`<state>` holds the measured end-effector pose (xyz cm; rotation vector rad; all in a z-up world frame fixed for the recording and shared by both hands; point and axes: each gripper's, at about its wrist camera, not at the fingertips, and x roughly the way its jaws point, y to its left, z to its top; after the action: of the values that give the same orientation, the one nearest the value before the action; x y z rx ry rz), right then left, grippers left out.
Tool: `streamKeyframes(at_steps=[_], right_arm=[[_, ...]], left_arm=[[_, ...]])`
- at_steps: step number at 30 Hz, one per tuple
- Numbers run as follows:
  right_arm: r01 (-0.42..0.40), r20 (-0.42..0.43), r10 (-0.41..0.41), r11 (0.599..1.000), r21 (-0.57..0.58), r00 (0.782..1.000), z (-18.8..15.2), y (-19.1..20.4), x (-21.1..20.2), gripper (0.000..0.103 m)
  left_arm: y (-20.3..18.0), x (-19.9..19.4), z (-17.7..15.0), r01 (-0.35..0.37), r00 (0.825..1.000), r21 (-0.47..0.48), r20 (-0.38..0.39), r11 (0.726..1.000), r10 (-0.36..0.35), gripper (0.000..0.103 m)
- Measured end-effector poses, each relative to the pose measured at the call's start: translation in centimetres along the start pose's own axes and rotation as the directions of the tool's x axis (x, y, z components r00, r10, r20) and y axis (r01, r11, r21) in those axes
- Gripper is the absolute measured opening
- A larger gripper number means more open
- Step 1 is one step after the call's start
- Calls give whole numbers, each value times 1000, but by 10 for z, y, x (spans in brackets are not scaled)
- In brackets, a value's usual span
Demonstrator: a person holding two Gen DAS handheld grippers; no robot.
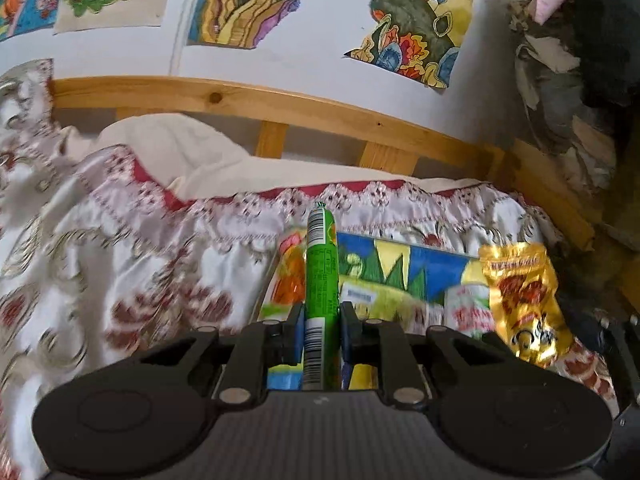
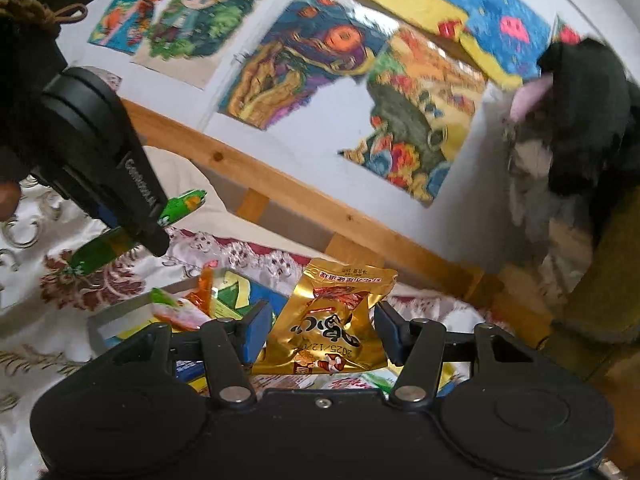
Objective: Organize snacks
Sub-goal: 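Carry the green stick and gold packet over the grey tray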
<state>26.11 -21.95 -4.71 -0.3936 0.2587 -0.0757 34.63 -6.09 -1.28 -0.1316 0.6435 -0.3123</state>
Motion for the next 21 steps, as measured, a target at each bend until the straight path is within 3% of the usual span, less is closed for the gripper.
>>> streamKeyframes(at_steps=[10,21], right_arm=[[-86,-52,96,981,175,994,-4,-12,51,58],[-154,-68,170,967,204,983,-9,1,63,58]], left_arm=[[-17,73,10,-3,997,58,-73,998,8,18],[-1,88,0,-80,991,75,-97,994,87,19]])
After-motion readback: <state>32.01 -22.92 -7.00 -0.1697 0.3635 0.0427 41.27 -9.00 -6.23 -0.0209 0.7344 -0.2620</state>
